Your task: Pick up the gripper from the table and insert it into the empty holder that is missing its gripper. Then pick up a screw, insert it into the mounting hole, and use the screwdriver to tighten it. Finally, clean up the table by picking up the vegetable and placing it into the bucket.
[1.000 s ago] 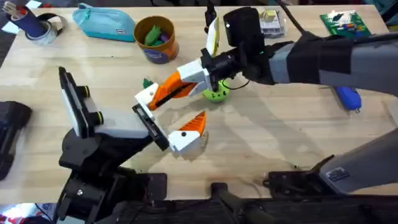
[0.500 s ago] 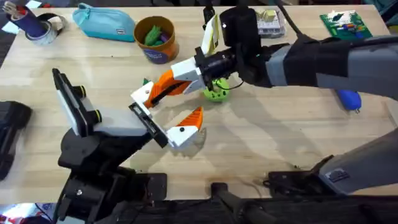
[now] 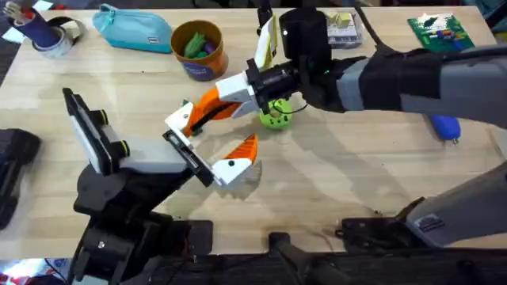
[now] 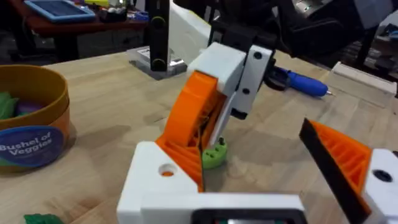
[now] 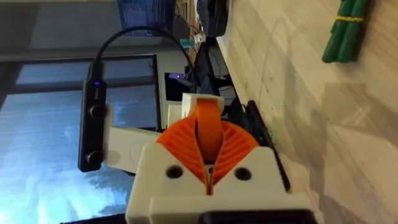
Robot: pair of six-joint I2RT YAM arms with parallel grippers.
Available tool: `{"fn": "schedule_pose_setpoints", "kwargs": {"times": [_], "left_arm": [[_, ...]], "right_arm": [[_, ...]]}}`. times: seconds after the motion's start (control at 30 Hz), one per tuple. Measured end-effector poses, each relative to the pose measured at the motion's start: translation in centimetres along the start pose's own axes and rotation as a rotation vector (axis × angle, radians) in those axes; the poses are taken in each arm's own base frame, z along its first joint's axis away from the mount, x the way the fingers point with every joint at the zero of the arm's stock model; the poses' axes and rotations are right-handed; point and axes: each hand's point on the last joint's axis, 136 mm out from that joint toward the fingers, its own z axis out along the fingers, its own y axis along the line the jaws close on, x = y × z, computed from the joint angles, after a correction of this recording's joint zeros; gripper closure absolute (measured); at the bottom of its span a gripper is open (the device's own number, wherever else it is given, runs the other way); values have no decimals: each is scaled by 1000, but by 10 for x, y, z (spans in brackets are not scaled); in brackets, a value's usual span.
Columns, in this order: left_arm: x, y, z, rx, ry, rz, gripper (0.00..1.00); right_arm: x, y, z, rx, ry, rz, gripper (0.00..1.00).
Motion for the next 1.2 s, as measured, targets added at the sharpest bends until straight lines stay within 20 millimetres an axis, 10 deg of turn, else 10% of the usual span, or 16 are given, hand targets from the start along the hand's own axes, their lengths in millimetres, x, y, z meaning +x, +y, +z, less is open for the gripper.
{"fn": "schedule_pose_setpoints", "kwargs": {"times": [0.7, 0.87, 1.2], "left_arm": [[3, -20, 0, 108, 18, 20, 7], [4, -21, -1, 119, 20, 20, 7], [4, -23, -1, 130, 21, 20, 7]], "right_arm": [[12, 7, 19, -20, 40, -53, 394], [12, 6, 19, -18, 41, -51, 44], [-11, 0, -5, -8, -39, -54, 6]]}}
